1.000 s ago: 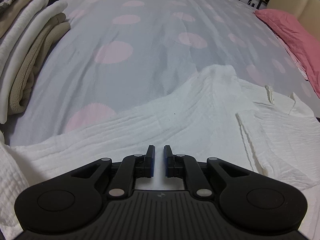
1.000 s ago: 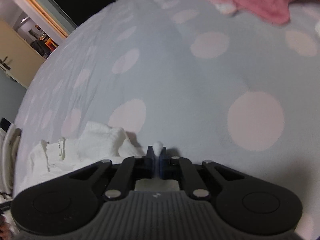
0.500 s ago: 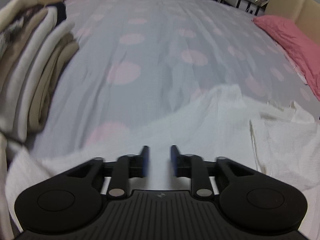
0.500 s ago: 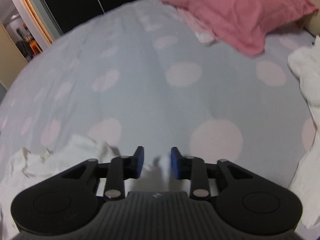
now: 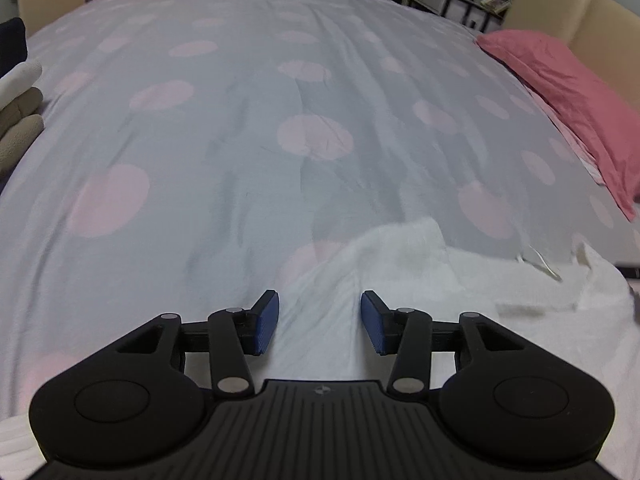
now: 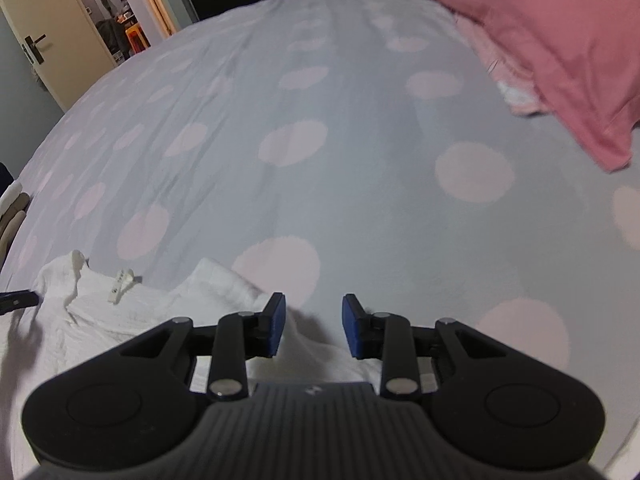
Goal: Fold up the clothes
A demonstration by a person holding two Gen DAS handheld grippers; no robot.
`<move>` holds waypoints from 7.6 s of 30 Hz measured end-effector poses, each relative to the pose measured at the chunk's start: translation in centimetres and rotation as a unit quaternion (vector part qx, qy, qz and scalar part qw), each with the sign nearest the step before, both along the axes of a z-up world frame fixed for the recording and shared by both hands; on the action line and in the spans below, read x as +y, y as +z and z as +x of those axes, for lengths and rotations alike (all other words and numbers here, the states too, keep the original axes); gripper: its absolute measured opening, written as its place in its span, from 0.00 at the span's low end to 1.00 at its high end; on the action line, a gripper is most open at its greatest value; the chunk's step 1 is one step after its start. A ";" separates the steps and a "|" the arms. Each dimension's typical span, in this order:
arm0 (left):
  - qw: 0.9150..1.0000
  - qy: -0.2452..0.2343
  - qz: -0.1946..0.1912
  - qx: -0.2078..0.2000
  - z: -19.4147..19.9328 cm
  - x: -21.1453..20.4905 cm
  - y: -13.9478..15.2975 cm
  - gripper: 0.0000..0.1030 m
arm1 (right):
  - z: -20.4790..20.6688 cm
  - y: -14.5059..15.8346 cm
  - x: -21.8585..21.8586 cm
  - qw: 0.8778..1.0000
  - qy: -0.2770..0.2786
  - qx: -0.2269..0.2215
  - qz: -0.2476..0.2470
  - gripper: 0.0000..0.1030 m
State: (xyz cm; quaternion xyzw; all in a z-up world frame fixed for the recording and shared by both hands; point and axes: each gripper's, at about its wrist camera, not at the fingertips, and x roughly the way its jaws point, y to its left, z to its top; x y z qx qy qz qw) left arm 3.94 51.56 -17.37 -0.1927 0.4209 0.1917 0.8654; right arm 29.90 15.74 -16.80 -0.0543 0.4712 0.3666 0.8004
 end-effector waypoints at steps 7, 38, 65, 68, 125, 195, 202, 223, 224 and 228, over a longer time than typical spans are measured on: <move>1.000 0.004 0.016 -0.024 0.1 -1.2 -0.1 0.05 | -2.4 -1.8 1.1 0.998 0.053 -0.031 -0.017 0.15; 0.995 0.006 0.089 0.038 -13.0 0.6 12.4 0.40 | -9.2 5.2 -2.4 0.997 0.037 -0.067 0.017 0.50; 0.978 0.134 0.103 0.119 -22.0 2.2 7.7 0.10 | -23.8 7.0 -9.5 0.998 0.053 0.032 0.013 0.64; 0.984 0.141 0.075 0.081 -23.0 2.7 10.4 0.07 | -24.1 7.1 -8.8 0.997 0.069 0.024 0.008 0.64; 0.992 -0.053 -0.106 0.041 -16.3 -3.7 11.1 0.47 | -18.8 2.8 -4.3 0.991 0.000 0.102 0.092 0.62; 0.994 -0.028 -0.015 0.101 -30.1 -12.0 8.1 0.02 | -25.5 6.1 -22.2 0.997 0.009 -0.009 -0.070 0.06; 0.998 -0.007 0.041 0.045 -25.7 -9.3 11.0 0.02 | -23.0 7.7 -18.6 0.995 0.022 -0.080 -0.054 0.05; 0.950 -0.237 0.187 0.077 -28.2 -20.4 8.0 0.30 | -31.3 5.2 -16.5 0.938 0.263 -0.201 -0.100 0.33; 0.944 -0.261 0.185 0.082 -28.5 -21.4 7.6 0.30 | -32.7 4.8 -16.5 0.926 0.298 -0.207 -0.106 0.33; 0.904 -0.358 0.210 0.107 -29.9 -25.6 5.8 0.33 | -37.5 3.1 -16.7 0.873 0.408 -0.234 -0.131 0.36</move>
